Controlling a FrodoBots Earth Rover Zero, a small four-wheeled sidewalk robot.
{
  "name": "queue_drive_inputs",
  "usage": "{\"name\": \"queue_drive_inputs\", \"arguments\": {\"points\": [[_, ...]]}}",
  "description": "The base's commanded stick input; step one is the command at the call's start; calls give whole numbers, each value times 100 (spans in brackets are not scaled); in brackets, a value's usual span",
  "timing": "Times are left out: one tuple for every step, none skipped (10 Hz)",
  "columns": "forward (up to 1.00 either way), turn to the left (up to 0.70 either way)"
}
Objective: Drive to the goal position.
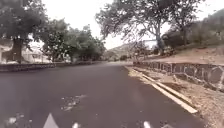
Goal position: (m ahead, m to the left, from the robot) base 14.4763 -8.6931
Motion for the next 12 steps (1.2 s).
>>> {"name": "queue_drive_inputs", "arguments": {"points": [[70, -26], [70, -4], [70, -12], [70, -19], [70, -8], [70, -3], [70, -25], [70, -25], [70, -25], [70, -25], [70, -25], [70, -12]]}}
